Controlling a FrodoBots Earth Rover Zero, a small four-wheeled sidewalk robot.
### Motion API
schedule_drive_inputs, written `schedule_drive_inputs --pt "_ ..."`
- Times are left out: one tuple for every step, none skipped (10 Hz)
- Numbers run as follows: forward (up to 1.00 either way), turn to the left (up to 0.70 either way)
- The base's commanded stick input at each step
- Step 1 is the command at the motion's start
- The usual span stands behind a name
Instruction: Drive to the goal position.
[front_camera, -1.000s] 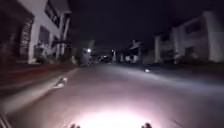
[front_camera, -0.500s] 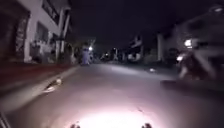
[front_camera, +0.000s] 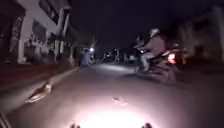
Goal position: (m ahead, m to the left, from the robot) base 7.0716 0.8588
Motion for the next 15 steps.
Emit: schedule_drive_inputs --pt "1.00 0.00" --pt "1.00 0.00" --pt "1.00 0.00" --pt "1.00 0.00" --pt "1.00 0.00" --pt "1.00 0.00" --pt "1.00 0.00" --pt "1.00 0.00" --pt "1.00 0.00" --pt "1.00 0.00" --pt "1.00 0.00" --pt "1.00 0.00" --pt "1.00 0.00" --pt "1.00 0.00" --pt "1.00 0.00"
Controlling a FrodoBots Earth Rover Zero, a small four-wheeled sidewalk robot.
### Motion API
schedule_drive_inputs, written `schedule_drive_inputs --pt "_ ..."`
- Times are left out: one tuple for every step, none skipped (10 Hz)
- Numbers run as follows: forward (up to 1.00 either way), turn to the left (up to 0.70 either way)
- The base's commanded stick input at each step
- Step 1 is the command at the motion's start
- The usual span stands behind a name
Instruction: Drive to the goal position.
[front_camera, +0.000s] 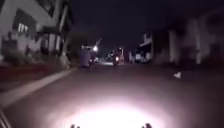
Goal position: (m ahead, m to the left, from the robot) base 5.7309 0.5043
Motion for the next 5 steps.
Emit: schedule_drive_inputs --pt "1.00 0.00" --pt "1.00 0.00" --pt "1.00 0.00" --pt "1.00 0.00" --pt "1.00 0.00"
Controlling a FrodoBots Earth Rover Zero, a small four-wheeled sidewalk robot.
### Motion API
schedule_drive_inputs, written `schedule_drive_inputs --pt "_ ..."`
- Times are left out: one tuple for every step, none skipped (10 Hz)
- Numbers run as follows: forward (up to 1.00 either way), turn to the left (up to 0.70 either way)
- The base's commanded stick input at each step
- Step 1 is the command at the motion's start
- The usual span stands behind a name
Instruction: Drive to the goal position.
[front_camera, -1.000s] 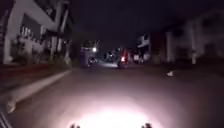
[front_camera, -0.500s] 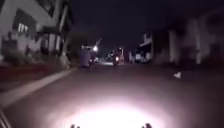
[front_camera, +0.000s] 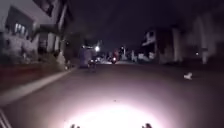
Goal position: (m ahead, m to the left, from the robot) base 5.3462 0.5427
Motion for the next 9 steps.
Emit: schedule_drive_inputs --pt "1.00 0.00" --pt "1.00 0.00" --pt "1.00 0.00" --pt "1.00 0.00" --pt "1.00 0.00" --pt "1.00 0.00" --pt "1.00 0.00" --pt "1.00 0.00" --pt "1.00 0.00"
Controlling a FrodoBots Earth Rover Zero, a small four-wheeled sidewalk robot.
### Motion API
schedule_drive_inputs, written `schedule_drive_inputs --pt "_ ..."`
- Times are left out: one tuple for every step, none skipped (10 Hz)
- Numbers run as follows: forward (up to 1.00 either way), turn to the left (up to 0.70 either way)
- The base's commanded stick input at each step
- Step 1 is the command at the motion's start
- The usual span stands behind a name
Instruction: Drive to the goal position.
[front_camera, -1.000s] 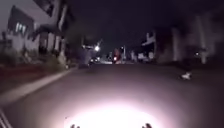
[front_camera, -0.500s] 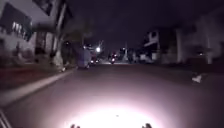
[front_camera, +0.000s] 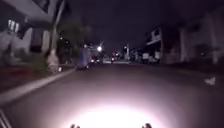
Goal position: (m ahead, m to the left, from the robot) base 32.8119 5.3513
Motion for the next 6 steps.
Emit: schedule_drive_inputs --pt "1.00 0.00" --pt "1.00 0.00" --pt "1.00 0.00" --pt "1.00 0.00" --pt "1.00 0.00" --pt "1.00 0.00"
